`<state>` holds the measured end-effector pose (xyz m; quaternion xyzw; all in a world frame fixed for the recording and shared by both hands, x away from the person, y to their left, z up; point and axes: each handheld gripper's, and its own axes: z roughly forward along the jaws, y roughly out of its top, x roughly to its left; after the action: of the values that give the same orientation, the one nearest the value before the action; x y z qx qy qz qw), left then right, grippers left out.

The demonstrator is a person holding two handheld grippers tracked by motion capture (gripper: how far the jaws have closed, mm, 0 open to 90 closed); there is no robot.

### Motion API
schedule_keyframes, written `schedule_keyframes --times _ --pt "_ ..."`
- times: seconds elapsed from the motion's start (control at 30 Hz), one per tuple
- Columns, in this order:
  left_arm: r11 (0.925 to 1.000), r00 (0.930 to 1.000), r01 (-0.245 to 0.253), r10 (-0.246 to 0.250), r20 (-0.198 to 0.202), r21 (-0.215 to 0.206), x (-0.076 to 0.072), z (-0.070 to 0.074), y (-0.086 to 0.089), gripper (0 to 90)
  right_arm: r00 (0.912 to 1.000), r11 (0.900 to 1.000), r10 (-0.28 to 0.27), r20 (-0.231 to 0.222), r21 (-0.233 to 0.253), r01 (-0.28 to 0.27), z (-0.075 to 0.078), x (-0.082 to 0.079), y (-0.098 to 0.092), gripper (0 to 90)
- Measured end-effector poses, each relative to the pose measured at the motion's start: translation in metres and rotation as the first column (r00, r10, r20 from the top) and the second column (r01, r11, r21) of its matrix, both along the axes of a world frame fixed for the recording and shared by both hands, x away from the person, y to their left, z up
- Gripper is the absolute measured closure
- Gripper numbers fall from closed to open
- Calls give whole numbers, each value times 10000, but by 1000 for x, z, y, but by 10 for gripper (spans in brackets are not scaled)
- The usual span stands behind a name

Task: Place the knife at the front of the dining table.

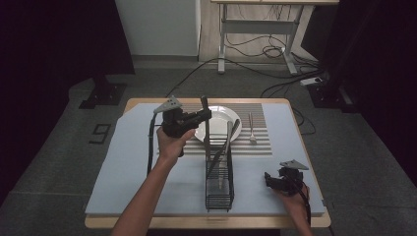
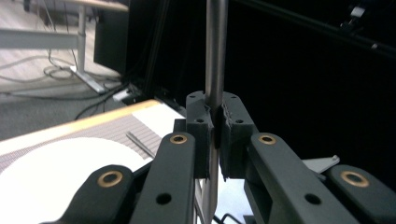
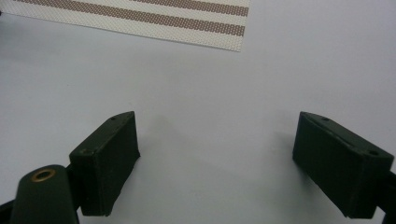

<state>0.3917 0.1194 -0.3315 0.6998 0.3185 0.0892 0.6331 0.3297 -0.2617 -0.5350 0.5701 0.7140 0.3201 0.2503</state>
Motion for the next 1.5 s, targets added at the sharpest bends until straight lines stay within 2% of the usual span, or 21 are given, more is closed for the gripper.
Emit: schedule_keyframes --times 0.1,0.23,0.33,0.37,0.53,0.67,0.73,0.8,0.9,0.97,1.03,1.07,1.1,1.17,1.2,1.23,1.27,1.3,1.37,1.4,1.5 --pt "9997 9997 -173 176 177 -153 -5 11 10 838 10000 10000 -9 10 5 9 0 0 0 140" --pt "9989 9988 -404 410 275 -244 -9 17 21 838 10000 10000 5 6 -18 -5 0 0 0 140" --pt "9981 9977 -592 597 308 -176 -10 17 26 838 10000 10000 -11 -4 5 11 0 0 0 140" --pt "9961 9956 -877 875 326 52 -10 18 30 838 10000 10000 -14 -14 11 14 0 0 0 140" --pt "9959 9955 -902 901 276 21 -11 19 37 838 10000 10000 -11 -19 9 11 0 0 0 140" --pt "9942 9943 -1058 1055 138 204 -12 9 45 838 10000 10000 -1 -16 -23 1 0 0 0 140" --pt "9933 9939 -1100 1100 0 351 -12 2 48 839 10000 10000 -2 -17 -26 2 0 0 0 140" --pt "9890 9910 -1314 1329 -183 674 -13 -13 54 839 10000 10000 -15 -24 -26 15 0 0 0 140" --pt "9863 9888 -1435 1462 -284 809 -14 -22 59 839 10000 10000 -15 -24 -31 15 0 0 0 139" --pt "9772 9813 -1803 1864 -468 1118 -15 -37 68 839 10000 10000 -32 -35 -17 32 0 0 1 140" --pt "9709 9767 -1963 2060 -602 1374 -15 -46 73 839 10000 10000 -5 -36 -39 5 0 0 0 140" --pt "9709 9767 -1963 2060 -602 1374 -15 -46 73 838 10000 10000 -35 -23 -12 35 0 0 1 139" --pt "9632 9699 -2130 2287 -833 1641 -15 -56 79 839 10000 10000 -39 -23 -16 39 0 0 1 139" --pt "9607 9678 -2154 2340 -932 1749 -15 -60 81 839 10000 10000 -32 -22 -25 32 0 0 1 139" --pt "9554 9624 -2246 2483 -1099 1916 -15 -66 85 839 10000 10000 -23 -23 -31 23 0 0 1 139" --pt "9554 9624 -2246 2483 -1099 1916 -15 -66 85 839 10000 10000 -20 -17 -38 20 0 0 1 139" --pt "9508 9580 -2349 2617 -1175 2022 -15 -69 87 839 10000 10000 -20 -17 -38 20 0 0 1 139" --pt "9441 9532 -2483 2780 -1188 2167 -15 -71 88 838 10000 10000 -18 -20 -40 18 0 0 1 139" --pt "9240 9423 -2791 3159 -1105 2613 -16 -73 89 839 10000 10000 -14 -17 -50 14 0 0 1 139" --pt "9184 9393 -2849 3245 -1111 2744 -16 -73 89 839 10000 10000 -14 -16 -52 14 0 0 1 139" --pt "9134 9328 -2884 3357 -1307 2874 -16 -74 90 839 10000 10000 -14 -21 -50 14 0 0 1 138"
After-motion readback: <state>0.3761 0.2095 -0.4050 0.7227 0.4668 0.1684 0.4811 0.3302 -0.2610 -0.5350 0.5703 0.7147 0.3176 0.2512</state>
